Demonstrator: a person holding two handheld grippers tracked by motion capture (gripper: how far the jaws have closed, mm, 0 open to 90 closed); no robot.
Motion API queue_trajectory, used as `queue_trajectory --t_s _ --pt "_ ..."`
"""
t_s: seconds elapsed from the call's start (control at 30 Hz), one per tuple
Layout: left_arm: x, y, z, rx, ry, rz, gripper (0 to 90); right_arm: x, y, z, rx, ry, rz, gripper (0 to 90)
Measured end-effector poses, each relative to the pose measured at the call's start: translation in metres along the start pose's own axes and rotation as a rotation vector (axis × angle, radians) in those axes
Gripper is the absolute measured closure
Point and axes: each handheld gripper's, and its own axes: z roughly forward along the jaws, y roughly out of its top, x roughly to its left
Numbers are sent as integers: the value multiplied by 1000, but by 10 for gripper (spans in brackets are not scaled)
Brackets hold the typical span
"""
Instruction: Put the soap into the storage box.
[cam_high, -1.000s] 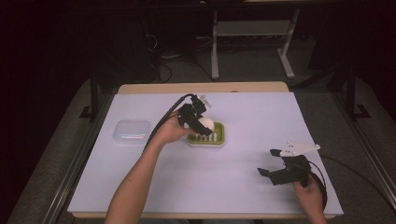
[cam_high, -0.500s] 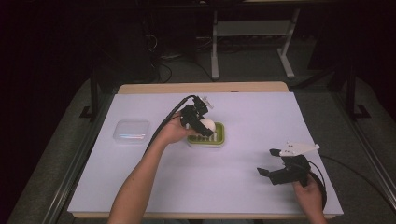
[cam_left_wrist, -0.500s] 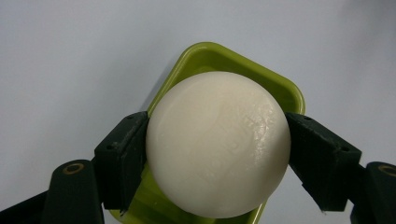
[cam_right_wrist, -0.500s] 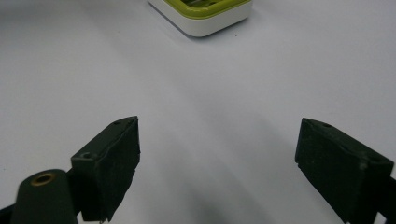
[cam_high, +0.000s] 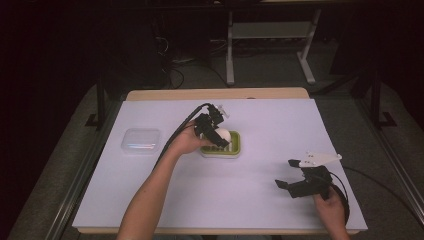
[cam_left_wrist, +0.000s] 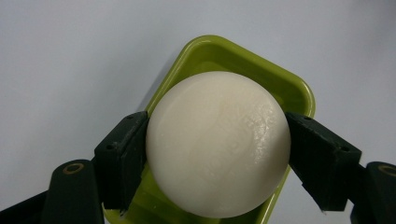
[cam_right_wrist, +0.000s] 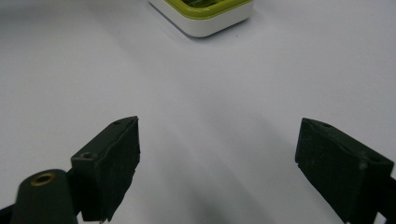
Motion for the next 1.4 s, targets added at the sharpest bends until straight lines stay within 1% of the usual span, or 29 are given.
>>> queue_trajectory --t_s 0.1,0.13,0.23,0.37,0.47,0.57,0.63,0.67,0.77,0.87,1.0,1.3,1.37,1.4 --pt "-1 0 1 4 -4 3 248 0 0 0 2 1 0 132" --pt "-2 0 2 6 -2 11 248 0 0 0 2 2 0 132" --pt "-2 1 3 7 -1 9 248 0 0 0 -1 0 0 132" --pt "-1 0 4 21 0 14 248 0 0 -1 0 1 0 132" --pt "-1 -1 5 11 4 -1 248 0 0 -1 0 0 -2 132" --pt "-1 -2 6 19 1 0 248 0 0 -1 -1 1 -1 131" --pt "-1 -3 7 11 1 -4 248 0 0 -1 1 0 -2 131" --pt "-1 -3 8 18 2 -2 248 0 0 -1 0 1 -1 131" --pt "-1 -4 9 19 3 -5 247 0 0 -1 0 1 -2 132" --pt "-1 -3 9 20 1 1 247 0 0 -1 0 1 -2 131" --pt "-1 -4 11 39 3 1 247 0 0 0 0 2 -2 132" --pt "-1 -4 11 45 0 4 247 1 0 0 1 3 0 132" --pt "-1 -4 12 47 -1 2 247 1 0 0 2 4 -1 132" --pt "-1 -5 14 49 1 -6 246 1 0 0 2 3 -1 132"
